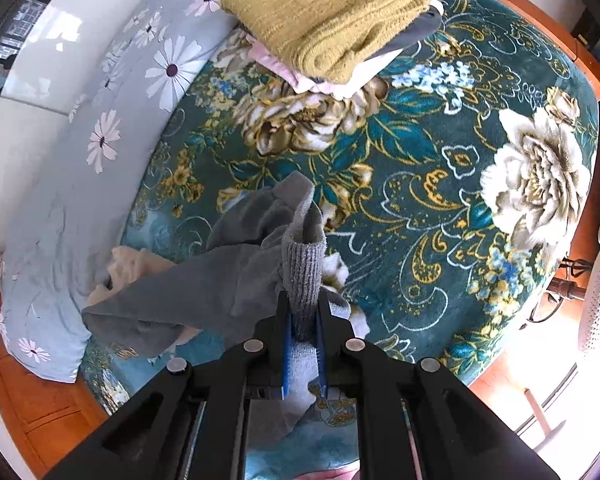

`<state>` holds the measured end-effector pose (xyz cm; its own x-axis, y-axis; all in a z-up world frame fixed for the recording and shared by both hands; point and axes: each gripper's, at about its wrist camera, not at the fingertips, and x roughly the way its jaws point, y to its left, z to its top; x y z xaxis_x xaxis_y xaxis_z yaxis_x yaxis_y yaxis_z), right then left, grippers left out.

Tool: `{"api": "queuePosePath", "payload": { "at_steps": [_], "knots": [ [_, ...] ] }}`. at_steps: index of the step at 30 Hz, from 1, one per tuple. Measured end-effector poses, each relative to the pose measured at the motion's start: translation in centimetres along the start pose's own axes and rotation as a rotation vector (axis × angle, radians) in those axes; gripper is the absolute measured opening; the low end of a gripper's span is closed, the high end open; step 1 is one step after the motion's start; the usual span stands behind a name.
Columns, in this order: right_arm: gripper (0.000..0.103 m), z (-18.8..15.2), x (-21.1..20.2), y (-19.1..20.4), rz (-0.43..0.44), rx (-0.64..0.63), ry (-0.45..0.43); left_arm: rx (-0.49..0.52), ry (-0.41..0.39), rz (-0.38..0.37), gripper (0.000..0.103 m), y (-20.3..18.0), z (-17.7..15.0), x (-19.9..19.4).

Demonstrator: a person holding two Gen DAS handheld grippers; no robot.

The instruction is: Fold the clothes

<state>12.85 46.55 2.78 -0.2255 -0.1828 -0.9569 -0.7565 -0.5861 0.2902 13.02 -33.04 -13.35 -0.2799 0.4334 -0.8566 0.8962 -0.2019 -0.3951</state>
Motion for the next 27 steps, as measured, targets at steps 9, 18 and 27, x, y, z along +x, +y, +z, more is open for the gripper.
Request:
{"api": "queuePosePath", "payload": {
  "at_steps": [9, 18, 27],
  "knots": [
    [0.011, -0.4, 0.1, 1.7, -0.037, -0.061, 0.011, -0.153, 0.06, 0.012, 0.035, 11.5, -1.7, 1.8],
    [0.011, -1.1, -0.4, 2.4, -0.033, -0.096, 0.009, -0.128, 0.08, 0.08, 0.016, 8.8, -2.0, 4.4],
    [0.011, -2.0, -0.9, 1.5, -0.01, -0.07, 0.009, -0.018, 0.044, 0.119, 0.007, 2.7, -1.1, 2.8]
  ]
}}
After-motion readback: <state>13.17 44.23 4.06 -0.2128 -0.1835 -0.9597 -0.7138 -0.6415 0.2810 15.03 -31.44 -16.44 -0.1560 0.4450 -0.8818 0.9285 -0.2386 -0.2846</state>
